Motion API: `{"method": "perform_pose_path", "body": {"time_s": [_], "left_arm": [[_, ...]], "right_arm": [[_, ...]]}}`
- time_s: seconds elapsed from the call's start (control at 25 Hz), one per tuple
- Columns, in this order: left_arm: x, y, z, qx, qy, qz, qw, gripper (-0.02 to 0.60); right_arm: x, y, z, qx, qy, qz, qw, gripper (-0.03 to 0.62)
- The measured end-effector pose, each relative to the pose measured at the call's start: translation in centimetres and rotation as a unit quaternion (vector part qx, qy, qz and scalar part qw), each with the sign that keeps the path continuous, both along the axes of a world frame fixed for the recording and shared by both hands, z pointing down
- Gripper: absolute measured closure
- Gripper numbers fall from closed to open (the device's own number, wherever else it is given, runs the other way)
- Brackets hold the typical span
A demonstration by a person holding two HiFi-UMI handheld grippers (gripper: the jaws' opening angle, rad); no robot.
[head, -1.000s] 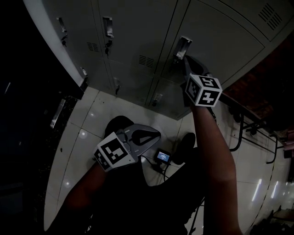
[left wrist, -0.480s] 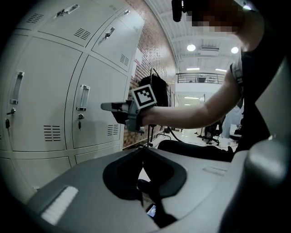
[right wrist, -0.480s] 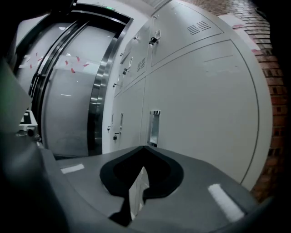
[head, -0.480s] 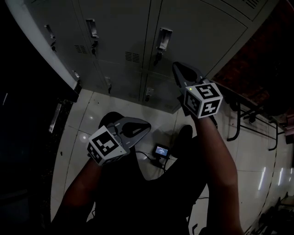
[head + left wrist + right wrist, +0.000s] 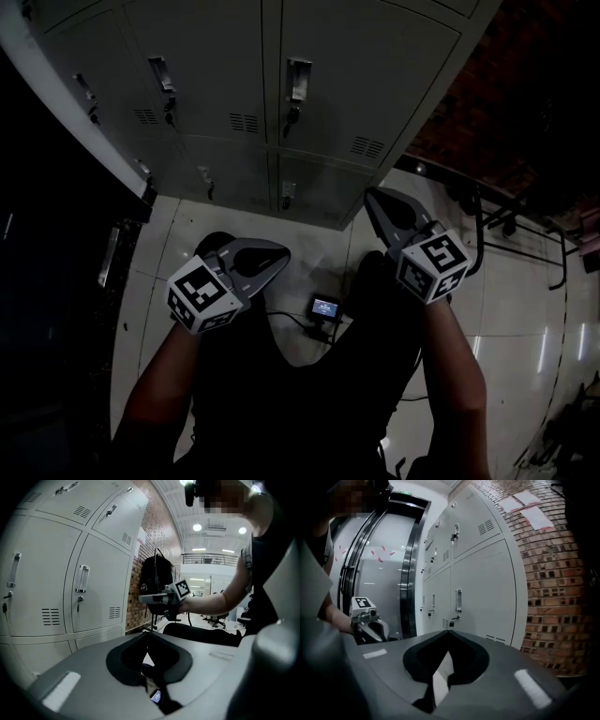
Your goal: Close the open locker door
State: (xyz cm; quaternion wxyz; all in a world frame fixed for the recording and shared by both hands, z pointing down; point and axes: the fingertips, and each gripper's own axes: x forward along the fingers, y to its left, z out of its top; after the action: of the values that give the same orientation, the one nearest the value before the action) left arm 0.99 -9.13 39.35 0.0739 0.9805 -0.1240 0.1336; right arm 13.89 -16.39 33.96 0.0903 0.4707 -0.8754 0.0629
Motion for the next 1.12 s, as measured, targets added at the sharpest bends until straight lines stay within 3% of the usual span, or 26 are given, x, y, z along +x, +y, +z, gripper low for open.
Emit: {"method": "perform_pose_path", "body": {"time_s": [0.28,0.4,0.8,1.12], "left_arm": [[0.7,0.2,0.2,0.0,-0.008,0.007,0.9999,0.569],[0.8,0.1,0.3,0.0,-0.01,0.005,0.9999,0.569],[1.0,0.2,0.3,0.001,-0.013,0.005,0.9999,0.569],[1.3,0.2,0.4,0.003,-0.015,0.004,0.9999,0.569]], "right_arm": [[1.3,7.3,3.4,-0.032,0.012,-0.016,0.999,0.592],[1.1,8.9,4.0,-0.024,0.02,-0.028,0.999,0.592],[2.3,11.2,2.9,0.008,-0.021,-0.021,1.0,0.593],[1.9,11.3,3.3,0.008,0.0,-0.023,1.0,0.592]]}}
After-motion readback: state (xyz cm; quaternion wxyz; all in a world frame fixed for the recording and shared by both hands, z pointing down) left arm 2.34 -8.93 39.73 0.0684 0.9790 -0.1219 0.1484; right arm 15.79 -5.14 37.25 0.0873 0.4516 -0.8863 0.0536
